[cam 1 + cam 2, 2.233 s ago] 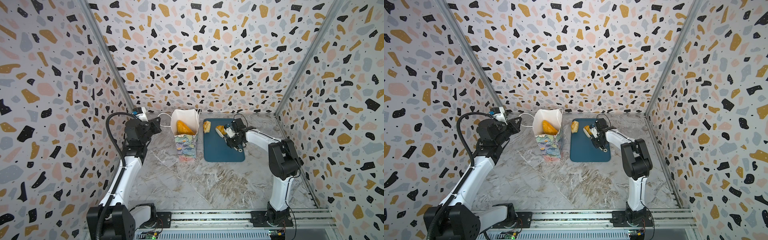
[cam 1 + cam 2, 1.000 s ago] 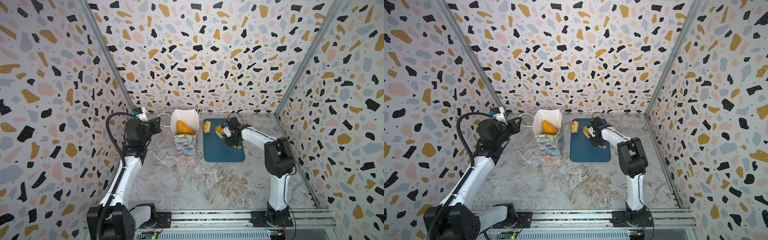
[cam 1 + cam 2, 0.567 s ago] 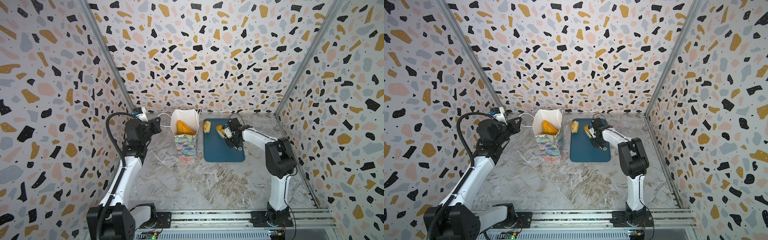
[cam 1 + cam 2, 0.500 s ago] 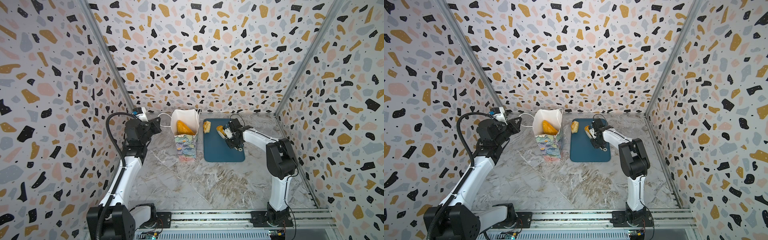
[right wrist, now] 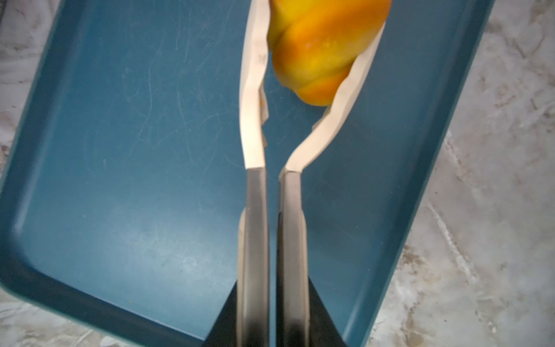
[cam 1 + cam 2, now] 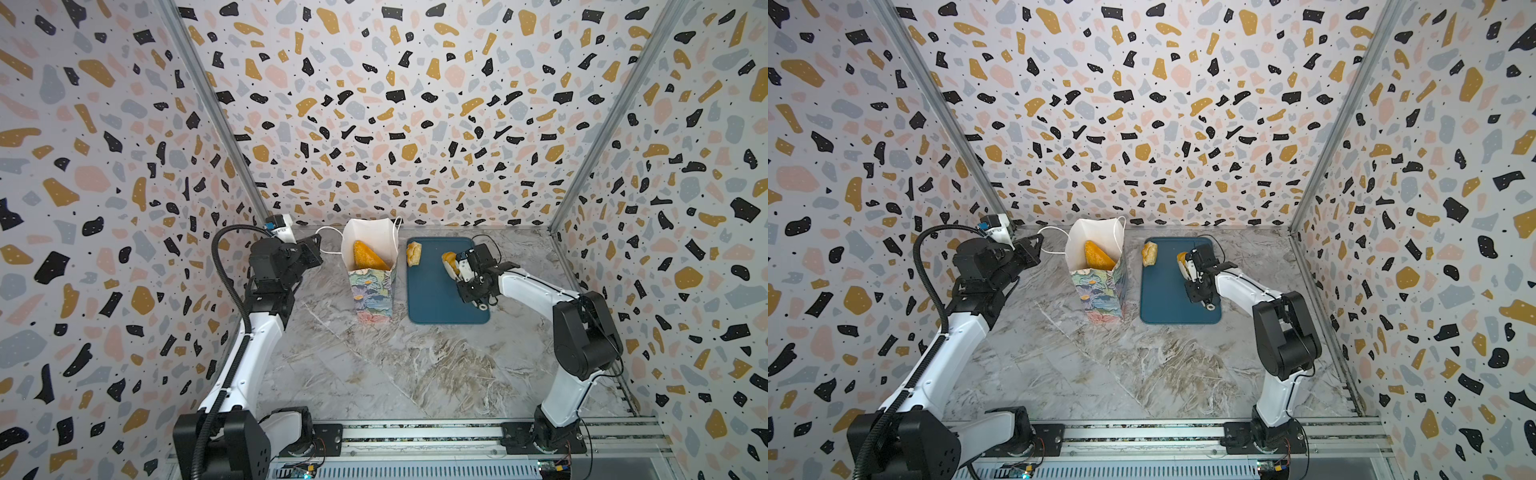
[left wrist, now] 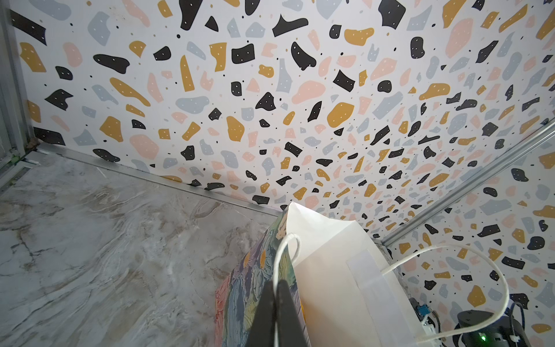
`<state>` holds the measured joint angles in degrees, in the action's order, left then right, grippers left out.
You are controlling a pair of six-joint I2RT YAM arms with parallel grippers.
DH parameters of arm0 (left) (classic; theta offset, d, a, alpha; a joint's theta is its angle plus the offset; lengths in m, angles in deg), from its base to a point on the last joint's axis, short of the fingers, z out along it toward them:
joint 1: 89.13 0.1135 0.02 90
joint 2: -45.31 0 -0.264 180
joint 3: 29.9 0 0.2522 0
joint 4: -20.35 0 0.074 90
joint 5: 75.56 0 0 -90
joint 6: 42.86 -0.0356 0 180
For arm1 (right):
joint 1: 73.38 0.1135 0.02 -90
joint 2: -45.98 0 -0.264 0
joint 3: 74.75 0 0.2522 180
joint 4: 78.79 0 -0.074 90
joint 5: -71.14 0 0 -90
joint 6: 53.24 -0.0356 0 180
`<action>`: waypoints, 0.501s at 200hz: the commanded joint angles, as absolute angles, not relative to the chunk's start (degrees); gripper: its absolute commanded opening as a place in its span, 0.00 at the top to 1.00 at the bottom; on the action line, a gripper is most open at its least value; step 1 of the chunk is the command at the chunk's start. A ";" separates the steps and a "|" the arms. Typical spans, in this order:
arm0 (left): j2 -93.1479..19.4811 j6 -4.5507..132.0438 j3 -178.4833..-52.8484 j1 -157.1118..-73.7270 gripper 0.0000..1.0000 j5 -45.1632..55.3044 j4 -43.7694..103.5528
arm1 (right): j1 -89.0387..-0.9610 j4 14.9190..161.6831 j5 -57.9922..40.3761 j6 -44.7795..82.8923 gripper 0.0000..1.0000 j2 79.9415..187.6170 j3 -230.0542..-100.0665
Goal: Place the fake bread into the paper bag
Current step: 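Lower the tongs and close them around the striped roll, then lift the striped roll with the tongs and carry it toward the bag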
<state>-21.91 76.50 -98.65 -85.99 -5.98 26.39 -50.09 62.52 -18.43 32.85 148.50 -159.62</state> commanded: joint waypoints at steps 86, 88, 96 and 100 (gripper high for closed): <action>-20.35 76.39 -98.51 -86.32 1.00 -6.17 24.26 | -45.24 69.69 -19.10 20.58 0.76 135.97 -152.91; -20.35 76.40 -98.49 -86.32 1.00 -6.20 24.22 | -45.17 69.76 -19.12 20.43 0.76 135.76 -152.77; -20.35 76.43 -98.51 -86.32 1.00 -6.30 24.18 | -44.80 70.18 -19.28 19.95 0.76 135.15 -152.14; -20.26 76.50 -98.51 -86.32 1.00 -6.38 24.06 | -44.60 70.30 -19.38 19.79 0.77 134.79 -151.79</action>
<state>-21.76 76.50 -98.65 -85.99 -6.01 26.36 -45.64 67.64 -18.46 22.71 138.09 -152.87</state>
